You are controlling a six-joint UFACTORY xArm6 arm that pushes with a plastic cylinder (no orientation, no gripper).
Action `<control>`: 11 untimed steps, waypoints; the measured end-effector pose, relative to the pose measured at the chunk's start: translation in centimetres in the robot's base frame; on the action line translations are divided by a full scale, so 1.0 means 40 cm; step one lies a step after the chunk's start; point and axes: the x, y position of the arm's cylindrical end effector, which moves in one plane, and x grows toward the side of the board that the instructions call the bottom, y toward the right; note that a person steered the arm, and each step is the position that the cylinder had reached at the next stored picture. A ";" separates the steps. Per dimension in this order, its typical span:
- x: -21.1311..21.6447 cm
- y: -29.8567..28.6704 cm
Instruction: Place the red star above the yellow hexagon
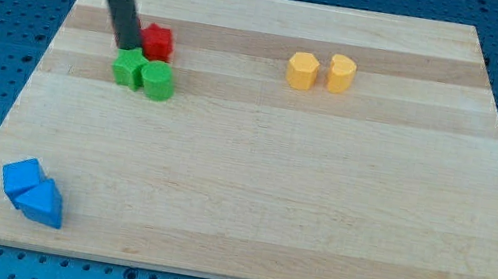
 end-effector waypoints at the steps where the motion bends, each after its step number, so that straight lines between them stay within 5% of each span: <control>1: -0.038 0.102; 4: -0.088 -0.002; 6: -0.142 0.361; 9: -0.001 0.292; 11: -0.120 0.494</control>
